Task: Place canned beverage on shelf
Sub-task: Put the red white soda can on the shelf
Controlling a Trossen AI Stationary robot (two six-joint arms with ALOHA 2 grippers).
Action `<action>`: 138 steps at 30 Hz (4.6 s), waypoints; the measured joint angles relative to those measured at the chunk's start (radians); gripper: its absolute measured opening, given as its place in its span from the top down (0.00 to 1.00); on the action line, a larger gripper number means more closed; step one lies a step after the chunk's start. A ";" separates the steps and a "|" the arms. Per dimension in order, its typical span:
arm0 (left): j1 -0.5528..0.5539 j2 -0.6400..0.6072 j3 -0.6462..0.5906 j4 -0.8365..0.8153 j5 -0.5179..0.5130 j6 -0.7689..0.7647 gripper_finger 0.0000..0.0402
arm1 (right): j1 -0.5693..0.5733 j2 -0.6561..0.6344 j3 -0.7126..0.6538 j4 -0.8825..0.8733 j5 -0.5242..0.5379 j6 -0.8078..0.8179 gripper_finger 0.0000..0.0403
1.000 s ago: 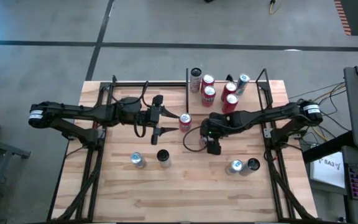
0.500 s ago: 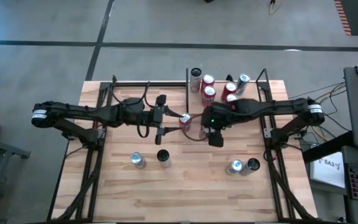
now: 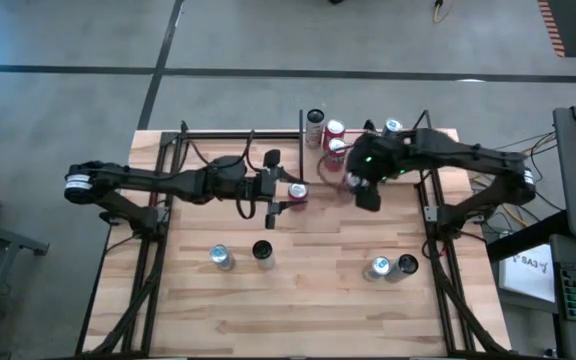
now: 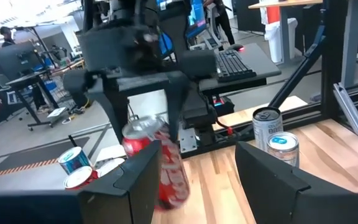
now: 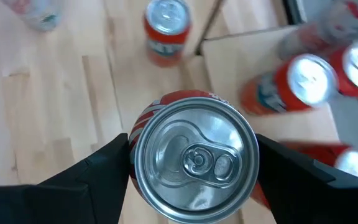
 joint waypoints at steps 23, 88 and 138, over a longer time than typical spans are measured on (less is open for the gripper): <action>0.021 -0.002 0.004 -0.008 0.001 0.016 0.53 | -0.264 -0.194 -0.017 -0.197 0.047 0.065 0.29; 0.027 -0.004 0.004 -0.038 0.000 0.041 0.53 | -0.670 -0.399 -0.626 0.127 0.035 0.043 0.29; 0.027 -0.004 0.004 -0.037 -0.002 0.046 0.53 | -0.687 -0.329 -0.626 0.233 0.060 -0.016 0.19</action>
